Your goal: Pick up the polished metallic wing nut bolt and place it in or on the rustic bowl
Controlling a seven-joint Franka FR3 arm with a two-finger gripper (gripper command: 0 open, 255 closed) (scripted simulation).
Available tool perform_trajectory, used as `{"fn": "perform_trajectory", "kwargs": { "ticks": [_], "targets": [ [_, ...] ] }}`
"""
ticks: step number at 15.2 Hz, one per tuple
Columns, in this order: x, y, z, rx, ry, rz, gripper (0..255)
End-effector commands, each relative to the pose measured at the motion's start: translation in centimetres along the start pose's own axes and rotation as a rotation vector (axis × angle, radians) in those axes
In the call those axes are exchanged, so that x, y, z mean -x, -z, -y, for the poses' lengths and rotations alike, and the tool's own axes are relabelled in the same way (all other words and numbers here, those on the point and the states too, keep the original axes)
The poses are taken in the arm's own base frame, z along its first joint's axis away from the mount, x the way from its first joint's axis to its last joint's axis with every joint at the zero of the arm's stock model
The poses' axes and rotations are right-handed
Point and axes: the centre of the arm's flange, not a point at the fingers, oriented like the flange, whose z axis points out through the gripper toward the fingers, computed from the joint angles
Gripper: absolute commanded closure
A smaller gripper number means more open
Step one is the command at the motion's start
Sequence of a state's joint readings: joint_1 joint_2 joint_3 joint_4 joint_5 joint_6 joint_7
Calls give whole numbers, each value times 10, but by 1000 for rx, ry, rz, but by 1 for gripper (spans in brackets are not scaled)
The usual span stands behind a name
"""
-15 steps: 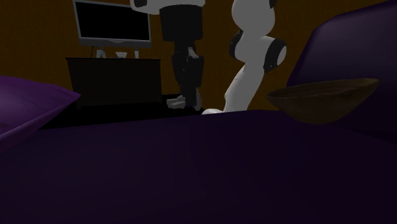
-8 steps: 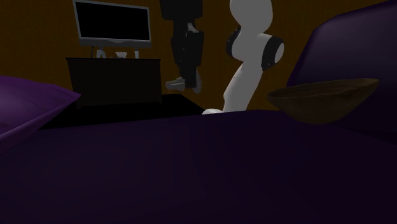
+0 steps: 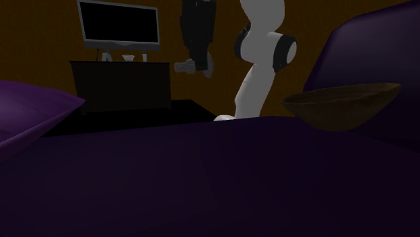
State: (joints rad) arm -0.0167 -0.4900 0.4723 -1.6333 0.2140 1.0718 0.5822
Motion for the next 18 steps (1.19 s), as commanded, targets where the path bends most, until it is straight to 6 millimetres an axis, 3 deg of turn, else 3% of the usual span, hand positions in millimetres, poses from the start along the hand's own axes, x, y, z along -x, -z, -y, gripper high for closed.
{"fn": "perform_trajectory", "kwargs": {
  "ticks": [1, 9, 18],
  "targets": [
    [1, 10, -2, 0, 0, 0, 255],
    [5, 47, -5, 0, 0, 0, 255],
    [114, 46, 42, 0, 0, 0, 255]
  ]
}}
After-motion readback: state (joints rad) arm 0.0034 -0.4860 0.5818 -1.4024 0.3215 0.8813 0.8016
